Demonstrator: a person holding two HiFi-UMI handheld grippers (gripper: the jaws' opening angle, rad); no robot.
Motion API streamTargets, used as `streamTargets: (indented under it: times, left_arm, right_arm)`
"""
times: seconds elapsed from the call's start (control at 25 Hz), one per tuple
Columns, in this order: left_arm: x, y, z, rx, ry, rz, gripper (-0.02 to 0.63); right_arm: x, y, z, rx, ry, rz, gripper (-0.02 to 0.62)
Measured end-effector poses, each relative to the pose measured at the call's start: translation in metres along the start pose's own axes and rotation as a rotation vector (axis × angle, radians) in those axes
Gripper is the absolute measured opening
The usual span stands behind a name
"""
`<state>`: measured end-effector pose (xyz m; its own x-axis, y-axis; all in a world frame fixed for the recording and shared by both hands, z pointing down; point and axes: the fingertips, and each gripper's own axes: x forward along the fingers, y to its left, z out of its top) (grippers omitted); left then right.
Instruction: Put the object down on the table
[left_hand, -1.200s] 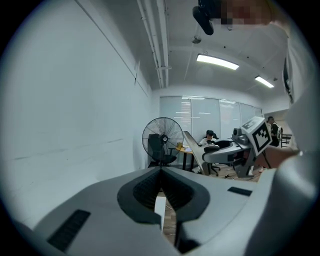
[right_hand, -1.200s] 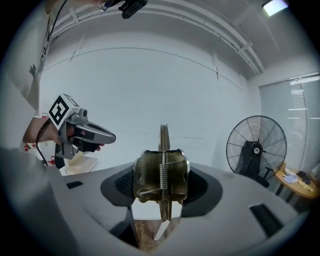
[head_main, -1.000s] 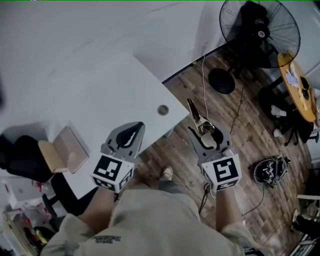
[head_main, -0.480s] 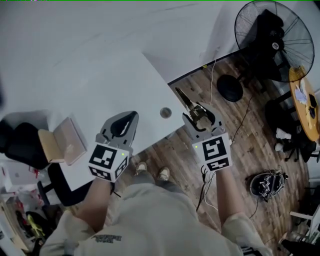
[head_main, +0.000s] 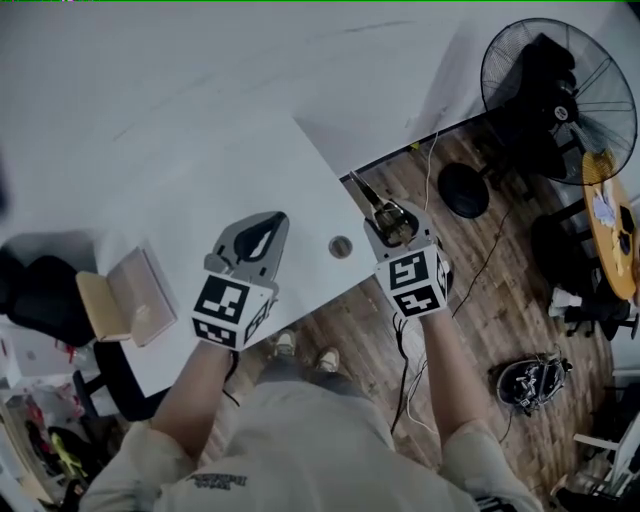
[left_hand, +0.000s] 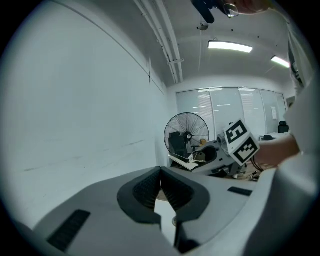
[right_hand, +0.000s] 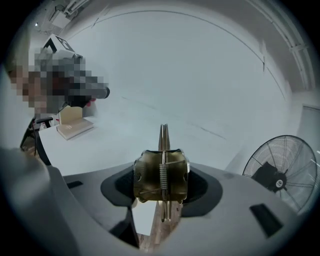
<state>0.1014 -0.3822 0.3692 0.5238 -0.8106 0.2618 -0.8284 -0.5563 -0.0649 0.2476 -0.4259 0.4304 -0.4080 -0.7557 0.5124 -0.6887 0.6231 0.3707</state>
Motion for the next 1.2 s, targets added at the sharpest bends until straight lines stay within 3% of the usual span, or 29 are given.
streamTargets:
  times: [0.4,0.68,0.96,1.2]
  left_arm:
    - [0.042,0.059,-0.025,0.024,0.027,0.010,0.021]
    - [0.078,0.068,-0.070,-0.057,0.075,-0.022,0.021]
    - [0.106,0.083,-0.119,-0.145,0.123,-0.063,0.021]
    - [0.120,0.089,-0.152,-0.191,0.147,-0.093,0.021]
  right_arm:
    - [0.087,0.012,-0.025,-0.024,0.142,0.021,0.225]
    - [0.143,0.020,-0.073,-0.050,0.255,0.065,0.225]
    - [0.193,0.038,-0.120,0.023,0.390,0.077,0.225]
    - [0.218,0.054,-0.147,0.036,0.489,0.016,0.225]
